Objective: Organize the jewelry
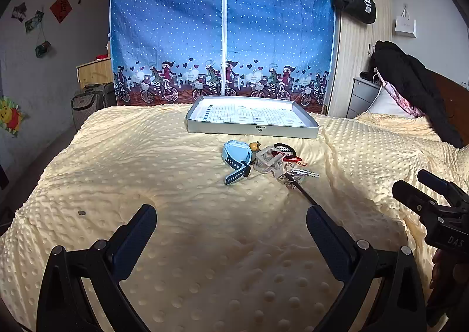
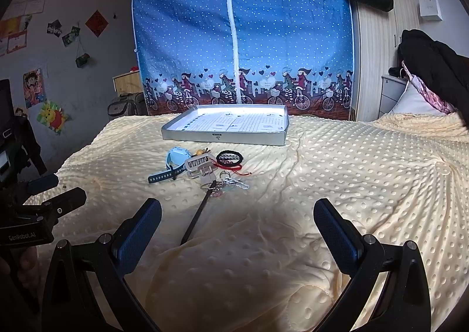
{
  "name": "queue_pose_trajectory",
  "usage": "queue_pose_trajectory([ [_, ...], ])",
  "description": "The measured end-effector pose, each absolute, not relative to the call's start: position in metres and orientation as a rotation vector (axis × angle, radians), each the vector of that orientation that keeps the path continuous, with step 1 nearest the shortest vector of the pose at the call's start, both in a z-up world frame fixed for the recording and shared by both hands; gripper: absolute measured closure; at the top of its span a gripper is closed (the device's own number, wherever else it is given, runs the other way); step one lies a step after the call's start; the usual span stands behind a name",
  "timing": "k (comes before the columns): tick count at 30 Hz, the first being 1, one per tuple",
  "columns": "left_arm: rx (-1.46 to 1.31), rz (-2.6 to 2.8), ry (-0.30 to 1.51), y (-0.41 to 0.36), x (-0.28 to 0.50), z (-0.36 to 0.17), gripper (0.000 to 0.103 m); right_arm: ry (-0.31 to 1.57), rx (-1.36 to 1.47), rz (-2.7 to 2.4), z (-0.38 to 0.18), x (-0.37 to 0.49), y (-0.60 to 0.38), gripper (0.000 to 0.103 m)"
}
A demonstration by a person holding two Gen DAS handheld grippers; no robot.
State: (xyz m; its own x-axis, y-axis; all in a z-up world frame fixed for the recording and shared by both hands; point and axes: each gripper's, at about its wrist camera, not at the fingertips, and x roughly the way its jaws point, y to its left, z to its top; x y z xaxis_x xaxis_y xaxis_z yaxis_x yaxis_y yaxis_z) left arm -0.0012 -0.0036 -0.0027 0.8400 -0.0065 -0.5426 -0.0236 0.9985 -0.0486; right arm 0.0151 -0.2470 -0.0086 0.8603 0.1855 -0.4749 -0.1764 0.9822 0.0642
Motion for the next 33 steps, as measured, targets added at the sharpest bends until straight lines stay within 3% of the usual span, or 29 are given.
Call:
queue_pose_trajectory([
  [33, -0.052, 0.008, 0.581, -0.0042, 0.0001, -0.0135, 0.0, 0.502, 0.021, 0.186, -0.0101, 0.0168, -0.2483, 0.001],
])
